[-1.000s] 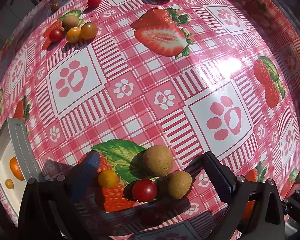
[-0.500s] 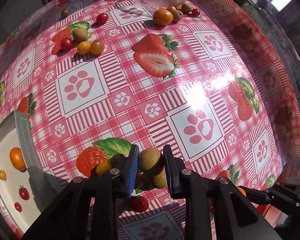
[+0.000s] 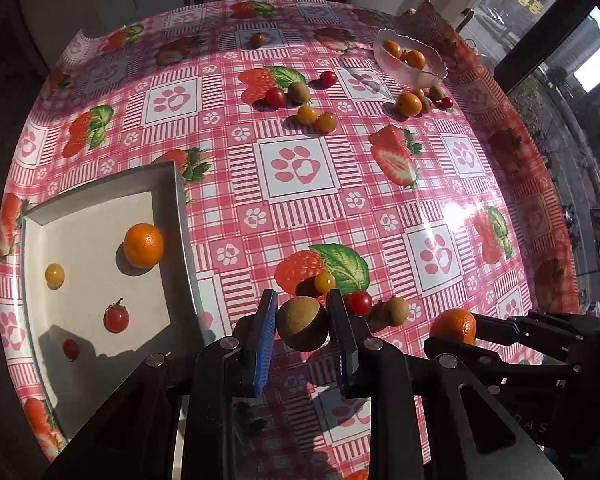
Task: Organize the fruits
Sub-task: 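Carry the orange and the kiwi over the white tray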
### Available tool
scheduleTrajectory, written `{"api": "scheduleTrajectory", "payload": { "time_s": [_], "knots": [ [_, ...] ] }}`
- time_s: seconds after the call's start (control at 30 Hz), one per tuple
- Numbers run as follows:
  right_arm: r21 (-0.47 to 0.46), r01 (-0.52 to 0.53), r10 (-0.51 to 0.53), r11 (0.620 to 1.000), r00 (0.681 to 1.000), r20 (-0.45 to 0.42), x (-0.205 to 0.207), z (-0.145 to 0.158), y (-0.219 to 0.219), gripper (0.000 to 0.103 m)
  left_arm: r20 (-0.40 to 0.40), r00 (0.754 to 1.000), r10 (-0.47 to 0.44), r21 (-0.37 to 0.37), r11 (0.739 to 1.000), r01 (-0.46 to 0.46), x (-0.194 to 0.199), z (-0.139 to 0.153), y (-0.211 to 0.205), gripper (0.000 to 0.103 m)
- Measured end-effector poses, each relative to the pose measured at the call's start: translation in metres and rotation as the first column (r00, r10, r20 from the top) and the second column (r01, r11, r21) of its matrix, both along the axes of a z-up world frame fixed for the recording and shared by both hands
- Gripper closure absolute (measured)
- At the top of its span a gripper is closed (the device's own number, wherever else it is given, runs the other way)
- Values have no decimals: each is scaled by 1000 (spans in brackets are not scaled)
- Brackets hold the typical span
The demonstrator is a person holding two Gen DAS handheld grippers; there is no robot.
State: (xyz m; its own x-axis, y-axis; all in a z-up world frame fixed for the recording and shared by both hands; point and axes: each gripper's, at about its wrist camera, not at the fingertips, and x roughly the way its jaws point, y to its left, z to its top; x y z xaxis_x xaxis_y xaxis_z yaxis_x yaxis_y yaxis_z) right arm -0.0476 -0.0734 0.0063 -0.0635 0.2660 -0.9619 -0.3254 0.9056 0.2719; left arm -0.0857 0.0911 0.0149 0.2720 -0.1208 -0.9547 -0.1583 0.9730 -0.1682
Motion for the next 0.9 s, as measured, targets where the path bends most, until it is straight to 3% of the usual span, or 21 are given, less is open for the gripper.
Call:
{"api": "scheduleTrajectory", "payload": {
  "time_s": [0.23,0.53,0.9],
  "knots": [
    [17,-163,163,986,986,27,-2,11,73,60,11,990,142,34,989,-143,-34,3,60,77],
    [41,-322,321,946,947,33,-11,13,166,60,-4,958,288,55,956,-288,-65,-7,125,77],
    [35,-363,362,931,931,45,25,-9,243,60,-9,931,365,63,929,-364,-33,-31,180,77]
  ]
}}
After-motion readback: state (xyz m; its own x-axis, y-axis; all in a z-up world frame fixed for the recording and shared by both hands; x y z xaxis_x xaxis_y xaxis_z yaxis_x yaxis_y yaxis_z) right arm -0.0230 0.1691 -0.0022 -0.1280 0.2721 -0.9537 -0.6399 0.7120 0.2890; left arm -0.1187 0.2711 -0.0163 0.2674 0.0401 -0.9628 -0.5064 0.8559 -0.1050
